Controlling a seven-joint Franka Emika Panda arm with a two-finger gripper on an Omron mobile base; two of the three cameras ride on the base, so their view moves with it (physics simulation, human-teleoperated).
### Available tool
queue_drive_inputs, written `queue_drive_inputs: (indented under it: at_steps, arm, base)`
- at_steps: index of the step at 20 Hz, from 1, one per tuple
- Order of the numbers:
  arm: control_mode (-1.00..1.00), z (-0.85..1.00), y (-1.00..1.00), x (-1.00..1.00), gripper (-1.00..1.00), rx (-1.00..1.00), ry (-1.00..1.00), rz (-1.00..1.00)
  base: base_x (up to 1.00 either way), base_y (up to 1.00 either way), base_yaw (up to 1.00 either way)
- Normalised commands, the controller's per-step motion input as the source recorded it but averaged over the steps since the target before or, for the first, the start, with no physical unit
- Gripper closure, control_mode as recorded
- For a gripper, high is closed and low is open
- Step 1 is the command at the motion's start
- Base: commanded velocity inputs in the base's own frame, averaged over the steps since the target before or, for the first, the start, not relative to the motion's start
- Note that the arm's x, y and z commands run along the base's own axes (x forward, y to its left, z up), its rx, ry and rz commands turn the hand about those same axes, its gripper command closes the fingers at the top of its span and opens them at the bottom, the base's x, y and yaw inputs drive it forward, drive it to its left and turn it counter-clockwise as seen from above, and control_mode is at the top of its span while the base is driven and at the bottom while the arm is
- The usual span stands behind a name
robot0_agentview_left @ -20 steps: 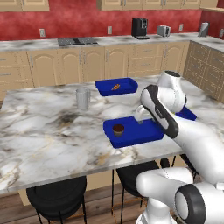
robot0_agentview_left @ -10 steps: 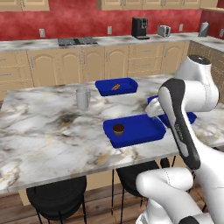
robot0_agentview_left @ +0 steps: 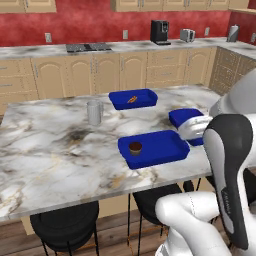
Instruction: Take the cupcake and cake from the fridge and place them on the empty tray on the dining counter.
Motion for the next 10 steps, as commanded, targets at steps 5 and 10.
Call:
queue_drive_inputs:
  at_steps: [5, 10]
  arm:
    - [1.00, 0.17, 0.00, -0.15, -1.00, 0.00, -0.02, -0.01]
    - [1.00, 0.00, 0.00, 0.00, -1.00, 0.00, 0.00, 0.00]
  base:
    - [-0.68, 0.33, 0.03]
    - [-0.95, 1.00, 0.12]
